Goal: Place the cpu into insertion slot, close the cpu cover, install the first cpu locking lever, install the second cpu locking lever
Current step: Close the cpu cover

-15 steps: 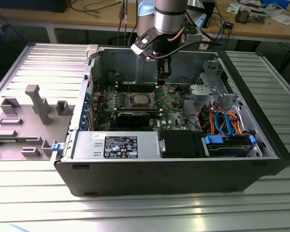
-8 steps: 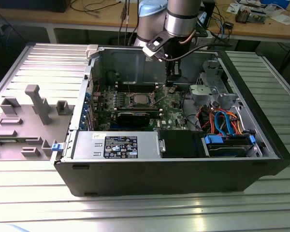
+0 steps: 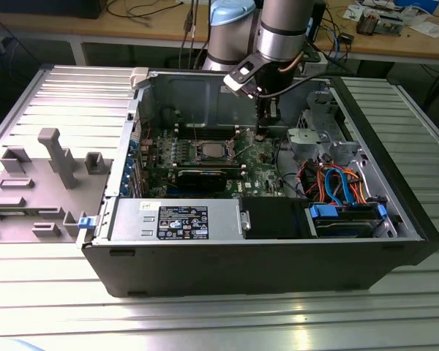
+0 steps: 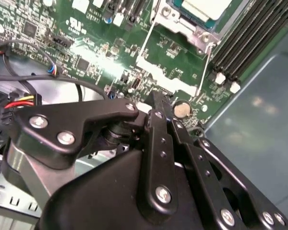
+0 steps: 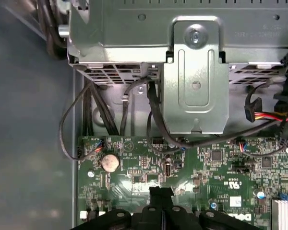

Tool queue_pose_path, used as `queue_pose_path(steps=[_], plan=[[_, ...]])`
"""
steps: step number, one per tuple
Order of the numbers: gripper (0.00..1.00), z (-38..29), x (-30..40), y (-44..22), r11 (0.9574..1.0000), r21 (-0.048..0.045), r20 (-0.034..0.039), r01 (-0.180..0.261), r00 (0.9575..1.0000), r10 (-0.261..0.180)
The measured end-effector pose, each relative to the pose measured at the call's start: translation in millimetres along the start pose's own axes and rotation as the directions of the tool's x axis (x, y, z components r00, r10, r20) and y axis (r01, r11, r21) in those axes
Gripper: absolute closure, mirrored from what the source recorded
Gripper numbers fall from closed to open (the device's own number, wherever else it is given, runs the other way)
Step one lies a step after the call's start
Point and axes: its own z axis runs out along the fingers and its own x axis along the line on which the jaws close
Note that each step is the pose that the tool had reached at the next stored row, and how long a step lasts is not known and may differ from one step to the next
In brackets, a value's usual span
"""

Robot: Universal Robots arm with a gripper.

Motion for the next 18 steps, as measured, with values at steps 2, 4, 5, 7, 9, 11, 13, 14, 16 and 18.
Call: queue_pose_path(steps=[2, 4, 5, 7, 9, 11, 13, 14, 16, 18], plan=[[0.89, 4.1, 0.1, 0.3, 1.0, 0.0002, -0.0002, 0.0, 1.0, 0.0], [0.89, 8.8, 0.1, -0.3, 1.0, 0.0003, -0.0026, 0.0, 1.0, 0.0], [0.89, 8.9, 0.0, -1.7, 1.0, 0.0004, -0.0037, 0.0, 1.0, 0.0], [0.89, 9.2, 0.1, -4.4, 1.0, 0.0003, -0.0054, 0.0, 1.0, 0.0], [0.89, 9.1, 0.1, -4.5, 1.0, 0.0003, -0.0054, 0.0, 1.0, 0.0], [0.89, 9.1, 0.1, -6.1, 1.0, 0.0003, -0.006, 0.0, 1.0, 0.0], [0.89, 9.1, 0.1, -6.4, 1.0, 0.0003, -0.006, 0.0, 1.0, 0.0], [0.89, 9.1, 0.1, -6.7, 1.0, 0.0003, -0.006, 0.0, 1.0, 0.0], [0.89, 9.1, 0.1, -7.4, 1.0, 0.0003, -0.006, 0.0, 1.0, 0.0], [0.89, 9.1, 0.1, -7.8, 1.0, 0.0003, -0.006, 0.0, 1.0, 0.0]])
